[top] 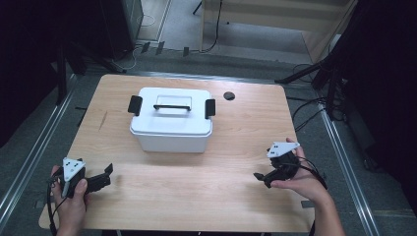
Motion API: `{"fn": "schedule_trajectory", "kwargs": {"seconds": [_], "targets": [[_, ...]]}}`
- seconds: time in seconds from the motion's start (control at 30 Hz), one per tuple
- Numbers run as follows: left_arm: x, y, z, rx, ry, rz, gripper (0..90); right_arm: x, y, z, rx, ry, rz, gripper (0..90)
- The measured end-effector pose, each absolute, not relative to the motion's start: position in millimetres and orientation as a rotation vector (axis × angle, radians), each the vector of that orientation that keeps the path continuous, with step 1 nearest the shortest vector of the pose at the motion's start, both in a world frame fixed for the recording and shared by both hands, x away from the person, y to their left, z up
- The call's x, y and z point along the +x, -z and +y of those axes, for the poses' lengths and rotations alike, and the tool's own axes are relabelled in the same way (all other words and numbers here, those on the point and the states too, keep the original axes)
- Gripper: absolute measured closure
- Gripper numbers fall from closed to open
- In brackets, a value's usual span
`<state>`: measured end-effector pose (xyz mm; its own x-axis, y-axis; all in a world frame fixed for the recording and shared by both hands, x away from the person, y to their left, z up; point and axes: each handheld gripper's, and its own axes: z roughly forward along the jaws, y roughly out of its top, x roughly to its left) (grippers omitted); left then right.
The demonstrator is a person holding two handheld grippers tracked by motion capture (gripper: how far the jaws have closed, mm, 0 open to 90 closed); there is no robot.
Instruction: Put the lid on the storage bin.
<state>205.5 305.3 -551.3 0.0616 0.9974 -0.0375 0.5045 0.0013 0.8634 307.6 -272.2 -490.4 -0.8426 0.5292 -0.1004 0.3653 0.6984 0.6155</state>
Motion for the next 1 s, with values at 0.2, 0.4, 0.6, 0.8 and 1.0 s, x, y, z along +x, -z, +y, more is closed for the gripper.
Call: {"fn": "schedule_trajectory", "kwargs": {"seconds": [0.2,0.4,0.6,0.8,1.0], "targets": [[205.3,551.3,305.1,1.599,-0.846,1.538,0.0,299.0,500.3,-286.4,0.773,-0.901,2.61,0.0],[205.4,551.3,305.1,1.6,-0.847,1.54,0.0,287.9,509.0,-299.1,0.805,-0.925,2.595,0.0],[205.5,551.3,304.8,1.6,-0.848,1.542,0.0,278.0,519.7,-310.1,0.846,-0.951,2.576,0.0],[205.6,551.3,304.8,1.601,-0.848,1.543,0.0,268.8,526.8,-316.9,0.873,-0.989,2.533,0.0],[206.4,551.4,305.3,1.602,-0.841,1.544,0.0,264.0,535.4,-324.2,0.922,-1.067,2.487,0.0]]}}
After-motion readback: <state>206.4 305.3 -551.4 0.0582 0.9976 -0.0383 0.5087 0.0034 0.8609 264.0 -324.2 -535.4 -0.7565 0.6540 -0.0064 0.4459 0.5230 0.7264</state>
